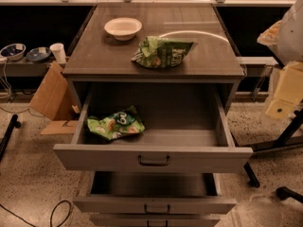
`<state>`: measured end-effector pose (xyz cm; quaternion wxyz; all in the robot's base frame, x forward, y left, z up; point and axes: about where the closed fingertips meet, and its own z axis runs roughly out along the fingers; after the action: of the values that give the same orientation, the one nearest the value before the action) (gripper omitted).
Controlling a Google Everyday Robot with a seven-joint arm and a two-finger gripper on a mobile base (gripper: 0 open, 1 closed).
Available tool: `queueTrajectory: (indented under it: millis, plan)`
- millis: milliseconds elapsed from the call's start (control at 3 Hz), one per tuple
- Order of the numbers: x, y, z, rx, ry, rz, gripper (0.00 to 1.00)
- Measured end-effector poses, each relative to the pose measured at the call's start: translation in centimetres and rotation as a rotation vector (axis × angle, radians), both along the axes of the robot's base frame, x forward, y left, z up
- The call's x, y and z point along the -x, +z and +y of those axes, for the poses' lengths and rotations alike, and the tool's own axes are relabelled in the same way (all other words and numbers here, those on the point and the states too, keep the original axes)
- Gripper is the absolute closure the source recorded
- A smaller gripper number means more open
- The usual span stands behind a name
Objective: Pick green rice chip bag from top drawer and place on counter
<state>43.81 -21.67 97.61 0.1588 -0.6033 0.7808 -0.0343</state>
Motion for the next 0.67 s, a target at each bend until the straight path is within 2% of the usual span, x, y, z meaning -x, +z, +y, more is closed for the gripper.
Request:
queueTrajectory:
  millis: [333,667]
  plan:
    - [0.0,0.0,0.0,0.0,0.0,0.0,0.0]
    - [-0.7,0.4,2.7,0.011,0.072,-0.017,0.0]
